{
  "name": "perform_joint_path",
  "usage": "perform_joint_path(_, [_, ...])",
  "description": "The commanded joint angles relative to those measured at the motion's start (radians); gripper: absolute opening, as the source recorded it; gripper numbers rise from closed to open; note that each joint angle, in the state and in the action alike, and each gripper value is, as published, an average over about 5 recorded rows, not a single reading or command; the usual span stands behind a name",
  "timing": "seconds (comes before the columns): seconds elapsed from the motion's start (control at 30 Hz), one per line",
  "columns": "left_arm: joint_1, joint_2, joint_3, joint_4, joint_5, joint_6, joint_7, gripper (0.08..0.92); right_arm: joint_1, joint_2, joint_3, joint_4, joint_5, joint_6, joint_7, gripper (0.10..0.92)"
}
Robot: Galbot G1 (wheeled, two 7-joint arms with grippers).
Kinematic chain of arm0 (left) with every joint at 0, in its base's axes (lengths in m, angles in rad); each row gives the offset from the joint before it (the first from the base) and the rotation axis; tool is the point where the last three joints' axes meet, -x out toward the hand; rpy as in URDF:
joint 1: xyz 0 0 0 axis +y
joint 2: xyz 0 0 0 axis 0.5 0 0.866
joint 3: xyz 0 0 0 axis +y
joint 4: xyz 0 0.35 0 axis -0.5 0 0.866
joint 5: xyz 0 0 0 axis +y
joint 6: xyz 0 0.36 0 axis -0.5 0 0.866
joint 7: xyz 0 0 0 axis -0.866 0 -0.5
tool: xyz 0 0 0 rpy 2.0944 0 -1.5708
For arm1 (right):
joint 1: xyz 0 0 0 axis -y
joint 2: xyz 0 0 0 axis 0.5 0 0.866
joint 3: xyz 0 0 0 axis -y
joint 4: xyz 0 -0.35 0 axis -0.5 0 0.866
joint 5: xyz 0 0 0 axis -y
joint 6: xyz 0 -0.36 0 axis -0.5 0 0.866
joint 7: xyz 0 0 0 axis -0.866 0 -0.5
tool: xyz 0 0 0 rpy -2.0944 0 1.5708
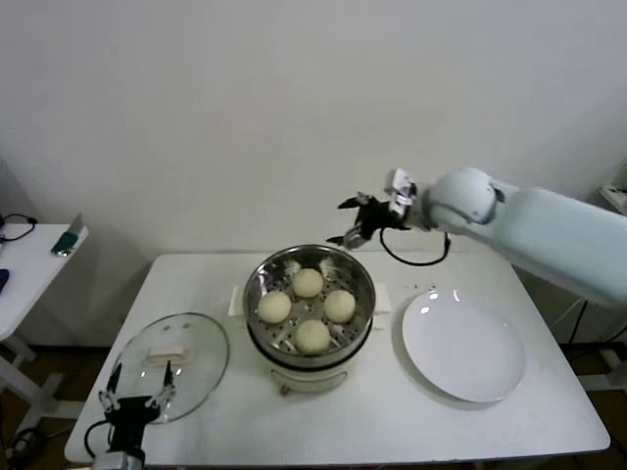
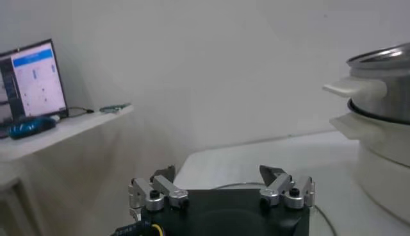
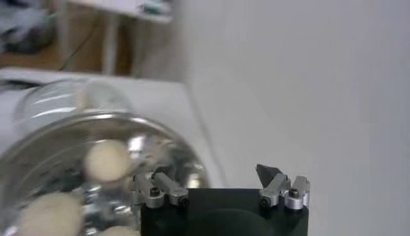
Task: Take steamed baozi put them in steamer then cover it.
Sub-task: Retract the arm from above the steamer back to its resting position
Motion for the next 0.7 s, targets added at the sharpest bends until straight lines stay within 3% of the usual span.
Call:
perform_joint_path(0.03, [0.003,0.005,0.006,-0.001,0.045,-0.010,-0.022,0.823,-0.914,-0.225,0.868,0.081,-0.157,0.192,0.304,0.823])
perform_joint_path(0.33, [-0.019,0.023,-0.007,0.002,0.159,-0.008,-0.006,0.823,-1.587,0.019,1.490,0.157,-0.309,0.365,0.249,0.823])
perform_joint_path(0.7, [-0.018,0.043,0.009,0.035,0.146,-0.050,-0.026,0.823,-1.867,0.300,1.628,0.176,-0.365,0.566,0.189,0.823])
